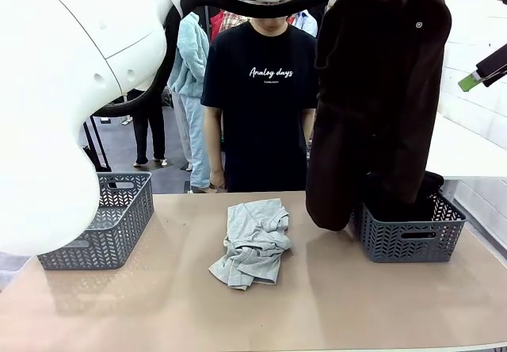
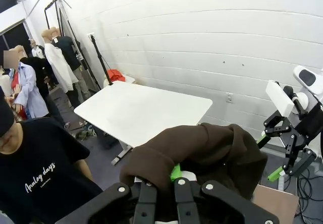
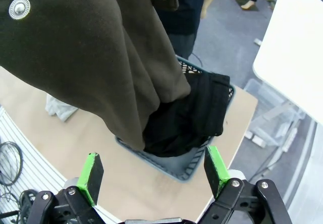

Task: Sort the tops and bottoms.
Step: Sort the clothes according to human instructions.

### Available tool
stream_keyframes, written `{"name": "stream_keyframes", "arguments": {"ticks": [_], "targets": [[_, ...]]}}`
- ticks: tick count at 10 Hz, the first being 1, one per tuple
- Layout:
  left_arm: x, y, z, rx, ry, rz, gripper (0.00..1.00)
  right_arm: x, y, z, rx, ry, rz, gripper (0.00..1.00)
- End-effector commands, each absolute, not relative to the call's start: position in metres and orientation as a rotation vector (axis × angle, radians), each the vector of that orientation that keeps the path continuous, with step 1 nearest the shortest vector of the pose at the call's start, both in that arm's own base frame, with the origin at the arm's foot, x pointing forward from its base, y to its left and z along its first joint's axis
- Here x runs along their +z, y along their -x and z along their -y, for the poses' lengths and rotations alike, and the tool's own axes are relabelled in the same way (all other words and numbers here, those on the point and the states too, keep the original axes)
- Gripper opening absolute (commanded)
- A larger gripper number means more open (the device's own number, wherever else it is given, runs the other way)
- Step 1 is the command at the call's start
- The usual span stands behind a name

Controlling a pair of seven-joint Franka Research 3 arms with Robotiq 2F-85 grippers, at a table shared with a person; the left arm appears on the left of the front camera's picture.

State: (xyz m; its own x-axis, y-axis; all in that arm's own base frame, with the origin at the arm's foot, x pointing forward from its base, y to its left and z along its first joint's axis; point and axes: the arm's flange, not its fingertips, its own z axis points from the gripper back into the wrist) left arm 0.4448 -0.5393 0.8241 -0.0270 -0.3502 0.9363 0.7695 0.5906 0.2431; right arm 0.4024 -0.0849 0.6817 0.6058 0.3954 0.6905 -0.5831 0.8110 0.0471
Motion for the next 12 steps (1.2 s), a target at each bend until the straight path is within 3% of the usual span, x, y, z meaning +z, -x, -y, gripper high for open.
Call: {"name": "stream_keyframes", "arguments": {"ticks": [1,4,7,10,12], "targets": [[0.824,-0.444,0.540,-0.935,0.405,1.314,0.00,0.680,-0.403,0.084,0.574,-0.282,0.723,1.00],[0.751,-0.504,0.546,-0.829,0.683,1.407,0.00,0.680,-0.403,0.084,0.574,-0.282,0.723,1.00],[0.702,-0.547,0.552,-0.736,0.665,1.456,0.00,0.680,-0.403,0.084,0.574,-0.282,0.723,1.00],[0.649,-0.554,0.596,-0.813,0.769,1.272,0.00,0.680,-0.403,0.084,0.574,-0.282,0.723,1.00],[0.612,-0.554,0.624,-0.914,0.692,1.146,0.00,0.680,-0.403,0.084,0.574,-0.282,0.723,1.00]]}}
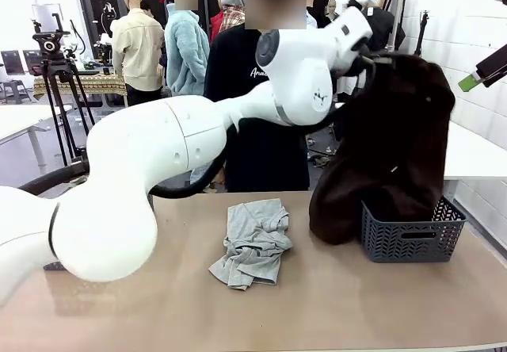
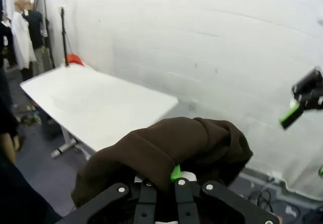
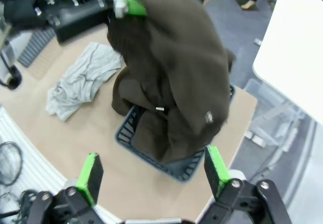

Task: Sort the tops and bottoms.
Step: Sort the clothes according to human instructions.

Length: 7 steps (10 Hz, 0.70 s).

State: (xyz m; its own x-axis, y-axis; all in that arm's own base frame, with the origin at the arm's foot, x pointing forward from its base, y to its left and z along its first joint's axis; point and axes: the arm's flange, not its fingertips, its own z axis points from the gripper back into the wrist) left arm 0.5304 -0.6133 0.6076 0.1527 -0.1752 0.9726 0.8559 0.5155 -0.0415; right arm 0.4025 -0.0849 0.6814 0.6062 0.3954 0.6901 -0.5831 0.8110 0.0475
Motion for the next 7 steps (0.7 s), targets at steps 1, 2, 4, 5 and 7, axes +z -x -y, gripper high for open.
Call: {"name": "stream_keyframes", "arguments": {"ticks": [1,2,4,5,7], "targets": [[0.593,-0.554,0.629,-0.928,0.624,1.095,0.00,0.680,-0.403,0.084,0.574,-0.282,0.723,1.00],[0.585,-0.554,0.626,-0.901,0.600,1.089,0.00,0.680,-0.403,0.084,0.574,-0.282,0.723,1.00],[0.586,-0.530,0.624,-0.883,0.678,1.117,0.00,0.680,-0.403,0.084,0.574,-0.282,0.723,1.00],[0.586,-0.530,0.624,-0.883,0.678,1.117,0.00,0.680,-0.403,0.084,0.574,-0.282,0.723,1.00],[0.578,-0.532,0.626,-0.893,0.652,1.103,0.00,0.680,-0.403,0.084,0.574,-0.282,0.723,1.00]]}}
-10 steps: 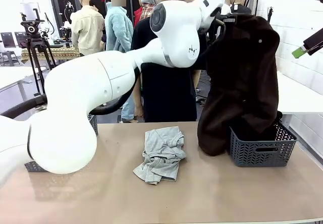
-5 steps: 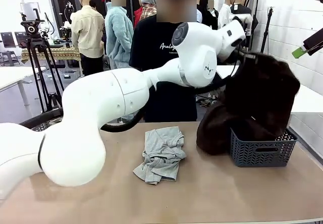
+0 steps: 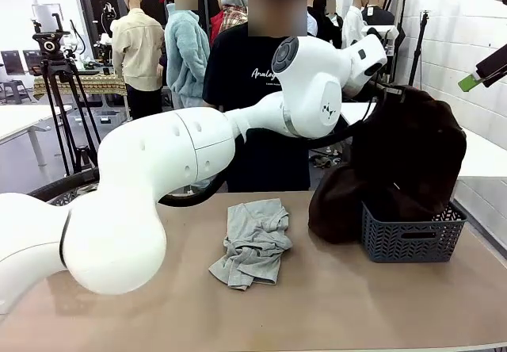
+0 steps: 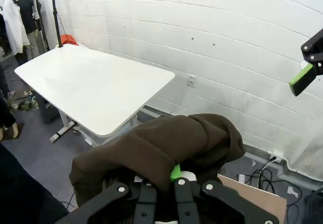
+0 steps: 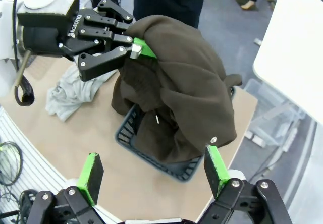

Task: Sort the tops and bottoms.
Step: Sort the clothes according to human instructions.

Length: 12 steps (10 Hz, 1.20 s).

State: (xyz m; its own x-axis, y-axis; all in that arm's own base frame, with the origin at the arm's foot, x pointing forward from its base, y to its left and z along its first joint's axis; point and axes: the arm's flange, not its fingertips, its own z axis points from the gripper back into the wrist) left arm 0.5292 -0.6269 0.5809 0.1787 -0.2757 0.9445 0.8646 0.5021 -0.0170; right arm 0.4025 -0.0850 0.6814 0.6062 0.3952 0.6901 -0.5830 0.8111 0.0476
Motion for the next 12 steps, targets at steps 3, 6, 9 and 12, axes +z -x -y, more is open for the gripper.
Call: {"name": "stream_keyframes", "arguments": {"ticks": [3,6,9,12], "targets": [[0.545,-0.591,0.640,-0.885,0.429,0.825,0.00,0.680,-0.403,0.084,0.574,-0.282,0.723,1.00],[0.488,-0.636,0.658,-0.883,0.434,0.647,0.00,0.680,-0.403,0.084,0.574,-0.282,0.723,1.00],[0.456,-0.639,0.678,-0.907,0.577,0.589,0.00,0.680,-0.403,0.084,0.574,-0.282,0.723,1.00],[0.458,-0.643,0.704,-0.966,0.701,0.588,0.00,0.680,-0.403,0.084,0.574,-0.282,0.723,1.00]]}}
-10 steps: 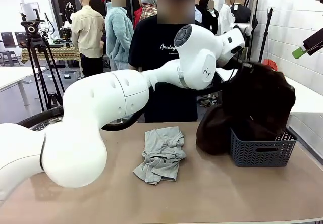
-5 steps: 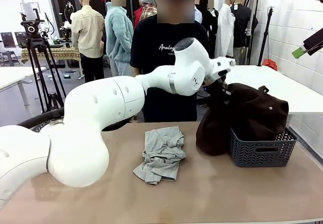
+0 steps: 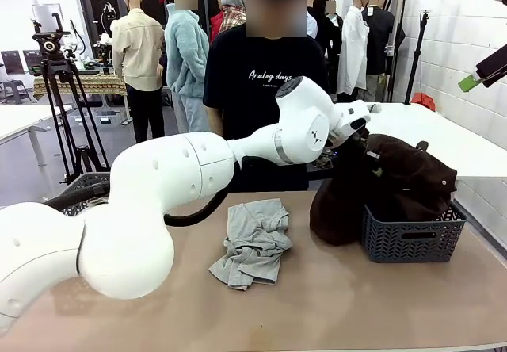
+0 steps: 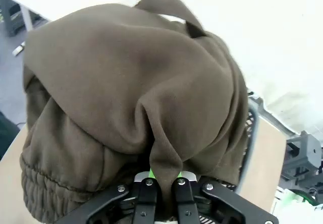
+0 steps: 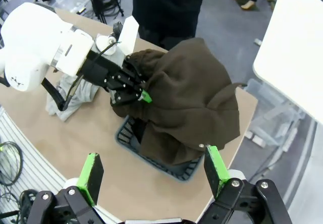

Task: Sort the tops and bottoms.
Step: Sort the clothes according to human instructions.

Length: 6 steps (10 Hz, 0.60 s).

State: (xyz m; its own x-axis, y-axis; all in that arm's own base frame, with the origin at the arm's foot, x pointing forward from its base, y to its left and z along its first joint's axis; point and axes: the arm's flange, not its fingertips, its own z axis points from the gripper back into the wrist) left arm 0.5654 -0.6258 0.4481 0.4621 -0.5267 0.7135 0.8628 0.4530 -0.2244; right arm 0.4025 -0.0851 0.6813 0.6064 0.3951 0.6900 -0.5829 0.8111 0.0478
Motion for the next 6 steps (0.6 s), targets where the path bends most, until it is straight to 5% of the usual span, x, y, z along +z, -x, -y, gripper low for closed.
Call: {"name": "stream_keyframes", "arguments": {"ticks": [1,3,4,6], "targets": [[0.454,-0.642,0.713,-0.979,0.731,0.568,0.00,0.680,-0.403,0.084,0.574,-0.282,0.723,1.00],[0.456,-0.643,0.703,-0.918,0.719,0.573,0.00,0.680,-0.403,0.084,0.574,-0.282,0.723,1.00],[0.439,-0.559,0.633,-0.949,0.688,0.588,0.00,0.680,-0.403,0.084,0.574,-0.282,0.723,1.00],[0.437,-0.562,0.631,-0.939,0.696,0.584,0.00,0.680,-0.403,0.084,0.574,-0.282,0.723,1.00]]}}
